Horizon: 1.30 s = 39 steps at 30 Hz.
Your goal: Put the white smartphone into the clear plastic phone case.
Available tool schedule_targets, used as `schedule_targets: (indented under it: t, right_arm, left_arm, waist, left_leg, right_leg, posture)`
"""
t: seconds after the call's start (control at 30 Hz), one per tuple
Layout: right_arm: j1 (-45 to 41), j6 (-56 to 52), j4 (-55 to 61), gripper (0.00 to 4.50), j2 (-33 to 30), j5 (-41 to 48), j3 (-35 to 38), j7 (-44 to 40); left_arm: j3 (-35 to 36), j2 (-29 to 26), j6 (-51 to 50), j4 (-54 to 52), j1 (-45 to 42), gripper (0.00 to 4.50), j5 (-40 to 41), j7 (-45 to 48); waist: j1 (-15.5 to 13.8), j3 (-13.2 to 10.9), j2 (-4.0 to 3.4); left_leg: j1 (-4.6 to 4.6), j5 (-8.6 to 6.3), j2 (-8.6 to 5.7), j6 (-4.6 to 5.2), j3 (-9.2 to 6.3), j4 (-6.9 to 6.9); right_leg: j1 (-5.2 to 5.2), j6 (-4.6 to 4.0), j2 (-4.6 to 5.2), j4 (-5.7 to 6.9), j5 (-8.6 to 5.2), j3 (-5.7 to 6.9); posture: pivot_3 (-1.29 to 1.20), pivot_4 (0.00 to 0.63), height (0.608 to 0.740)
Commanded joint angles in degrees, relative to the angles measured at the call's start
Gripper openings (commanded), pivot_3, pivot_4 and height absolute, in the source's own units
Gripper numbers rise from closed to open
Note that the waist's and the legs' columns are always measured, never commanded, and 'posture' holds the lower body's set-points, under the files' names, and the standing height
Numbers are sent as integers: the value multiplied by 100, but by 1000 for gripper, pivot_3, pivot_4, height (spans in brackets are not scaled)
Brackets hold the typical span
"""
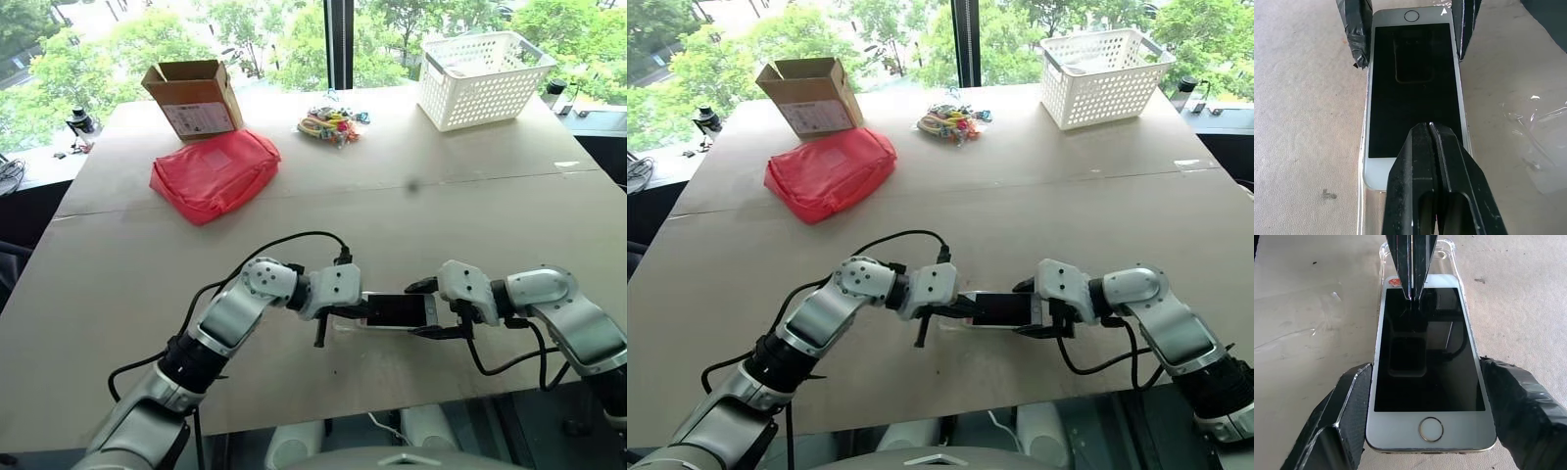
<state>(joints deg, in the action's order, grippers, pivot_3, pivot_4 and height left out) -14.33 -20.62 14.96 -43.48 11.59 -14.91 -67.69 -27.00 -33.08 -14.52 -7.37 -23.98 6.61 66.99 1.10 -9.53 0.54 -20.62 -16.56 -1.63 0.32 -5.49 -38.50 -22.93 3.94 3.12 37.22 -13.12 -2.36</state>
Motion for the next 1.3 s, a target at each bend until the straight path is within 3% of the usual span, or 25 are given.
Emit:
schedule_targets:
  t: [0.03,0.07,0.1,0.27,0.4,0.53,0.6,0.73,0.87,0.97,1.3]
  right_arm:
    - [-195,-164,140,4007,103,77,8,101]
    - [-215,-173,141,4418,119,111,42,99]
    - [-223,-231,165,4478,122,169,88,90]
    - [-124,-822,544,4478,44,698,701,341]
    - [333,-1537,988,4478,-533,1411,1544,141]
    - [839,-914,791,4478,-950,1132,1746,33]
    - [1009,-467,554,4478,-1032,915,1655,-39]
    - [1065,-182,413,3330,-905,848,1486,-36]
    - [1059,-54,355,1406,-810,746,1300,-4]
    - [1008,11,283,15,-746,705,1195,-1]
    - [1074,37,412,15,-732,704,1063,27]
  left_arm:
    - [-191,-111,19,216,186,0,-310,-3]
    - [-203,-131,71,260,196,0,-348,3]
    - [-209,-143,104,288,202,0,-368,11]
    - [-227,-188,211,401,213,0,-459,20]
    - [-112,-227,270,446,230,0,-438,-44]
    - [223,-161,426,194,149,0,-199,-152]
    - [665,-45,-15,-289,-97,0,220,-324]
    - [1103,-391,-604,-832,-263,0,447,-296]
    - [1050,-1270,-437,-869,7,0,38,36]
    - [1019,-1591,-531,-834,277,0,-16,146]
    - [789,-1300,-958,-1115,509,0,107,132]
  waist:
    - [11,0,-1]
    - [6,0,-1]
    - [-3,1,-1]
    - [-32,1,-1]
    - [-55,2,0]
    - [-53,2,2]
    - [-28,-2,2]
    - [-10,-12,10]
    - [49,-12,7]
    - [38,-15,6]
    - [-40,-23,10]
  left_leg:
    - [1,0,1,0,-2,0]
    - [1,0,1,0,-4,0]
    - [0,0,1,0,-6,0]
    - [-8,0,-1,0,-14,1]
    - [-13,-1,-3,0,-19,5]
    - [-15,-1,-4,2,-21,10]
    - [-14,-1,-2,1,-13,11]
    - [-22,-1,2,1,2,10]
    - [-12,-1,12,1,0,23]
    - [-32,-1,12,0,-1,24]
    - [-44,-1,15,1,16,18]
  right_leg:
    - [0,0,-1,0,0,0]
    - [0,0,-2,1,0,0]
    - [-1,0,-1,1,0,1]
    - [-1,0,1,-11,0,2]
    - [-1,0,6,-17,0,4]
    - [1,1,9,-29,0,9]
    - [0,2,8,-32,-1,8]
    - [-5,3,3,-31,-1,9]
    - [-8,2,-2,-30,-1,1]
    - [-24,1,-1,-32,-1,2]
    - [-24,1,2,-37,-1,9]
  posture:
    - [0,150,740]
    - [0,150,740]
    - [0,150,740]
    - [0,150,740]
    - [0,150,740]
    - [0,150,740]
    - [0,150,740]
    - [0,150,740]
    - [0,150,740]
    - [0,150,740]
    - [0,150,740]
